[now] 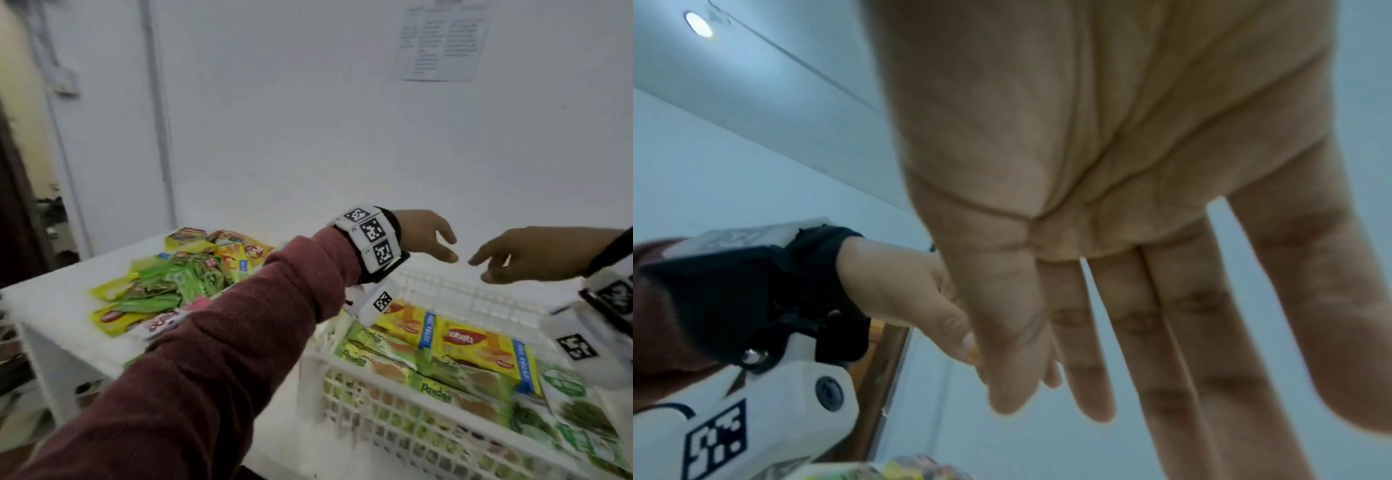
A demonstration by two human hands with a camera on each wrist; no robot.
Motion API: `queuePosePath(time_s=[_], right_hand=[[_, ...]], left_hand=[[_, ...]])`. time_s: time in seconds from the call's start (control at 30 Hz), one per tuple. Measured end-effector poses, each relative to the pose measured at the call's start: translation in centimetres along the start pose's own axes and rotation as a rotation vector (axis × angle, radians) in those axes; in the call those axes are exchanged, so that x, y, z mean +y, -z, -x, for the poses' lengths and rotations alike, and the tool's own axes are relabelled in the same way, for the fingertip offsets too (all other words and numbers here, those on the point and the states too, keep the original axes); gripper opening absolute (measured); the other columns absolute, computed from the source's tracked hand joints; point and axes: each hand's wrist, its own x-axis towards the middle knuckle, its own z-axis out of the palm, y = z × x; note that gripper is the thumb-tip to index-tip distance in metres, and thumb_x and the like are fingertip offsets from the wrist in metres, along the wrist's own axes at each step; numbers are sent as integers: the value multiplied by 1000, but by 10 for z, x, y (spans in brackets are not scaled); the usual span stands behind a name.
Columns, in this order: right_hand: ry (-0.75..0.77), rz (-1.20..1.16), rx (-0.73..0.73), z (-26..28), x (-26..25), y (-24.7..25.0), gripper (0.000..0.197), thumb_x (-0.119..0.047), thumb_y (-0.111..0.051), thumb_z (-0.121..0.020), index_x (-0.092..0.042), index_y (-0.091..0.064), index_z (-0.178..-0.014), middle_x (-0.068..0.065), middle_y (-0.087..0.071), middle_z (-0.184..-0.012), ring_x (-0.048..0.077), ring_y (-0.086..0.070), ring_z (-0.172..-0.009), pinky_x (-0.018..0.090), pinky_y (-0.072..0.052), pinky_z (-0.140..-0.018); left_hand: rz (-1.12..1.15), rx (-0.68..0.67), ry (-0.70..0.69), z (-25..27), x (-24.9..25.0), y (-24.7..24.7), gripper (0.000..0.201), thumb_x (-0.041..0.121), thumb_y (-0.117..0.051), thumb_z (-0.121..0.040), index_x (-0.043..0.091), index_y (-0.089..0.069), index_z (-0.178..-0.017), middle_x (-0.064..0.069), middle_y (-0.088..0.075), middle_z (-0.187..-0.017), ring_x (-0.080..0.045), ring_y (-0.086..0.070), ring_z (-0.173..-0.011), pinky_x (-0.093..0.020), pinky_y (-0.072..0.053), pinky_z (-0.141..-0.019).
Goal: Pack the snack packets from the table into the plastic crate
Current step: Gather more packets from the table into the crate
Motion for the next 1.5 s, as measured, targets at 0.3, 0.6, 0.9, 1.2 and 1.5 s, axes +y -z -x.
queuePosePath(time_s=[0.3, 0.6, 0.9, 1.2, 1.5], right_hand=[[262, -38, 111, -77, -219, 31, 43, -29, -49, -95, -18, -44, -136, 3, -55, -129, 19, -51, -118, 26, -35, -98], [334, -74, -109, -182, -331, -18, 48, -23, -59, -90, -10, -46, -134, 18, -62, -120, 8, -56, -62, 10, -39, -48], [293, -248, -20, -260, -373, -53, 65, -26, -65, -85, -9, -35, -141, 12, -47, -138, 27, -46, -125, 31, -38, -99], [279, -270, 1, -361, -414, -79, 105, -40, -76, -72, -11, -9, -149, 14, -19, -153, 30, -24, -140, 40, -27, -112], [422, -131, -44, -393, -419, -74, 119, -40, -83, -61, -20, -6, -149, 15, -23, -151, 33, -20, -139, 47, -23, -114]], left_hand=[[-41, -27, 416, 157, -204, 63, 47, 33, -58, -89, 14, -50, -132, -9, -54, -130, -22, -51, -118, -22, -35, -93], [-42, -149, 671, 245, -344, 37, 49, 19, -60, -89, 12, -46, -136, -14, -49, -132, -25, -47, -122, -26, -39, -94], [-42, -113, 980, 261, -435, -9, 61, 36, -53, -92, 2, -35, -140, -16, -38, -144, -30, -40, -130, -34, -35, -103], [47, 37, 1203, 236, -486, -21, 82, 57, -58, -81, 2, -30, -135, -22, -35, -138, -37, -40, -126, -43, -35, -102], [105, 27, 1278, 232, -501, -20, 105, 53, -68, -75, 2, -6, -144, -22, -39, -138, -35, -45, -124, -41, -41, -96]])
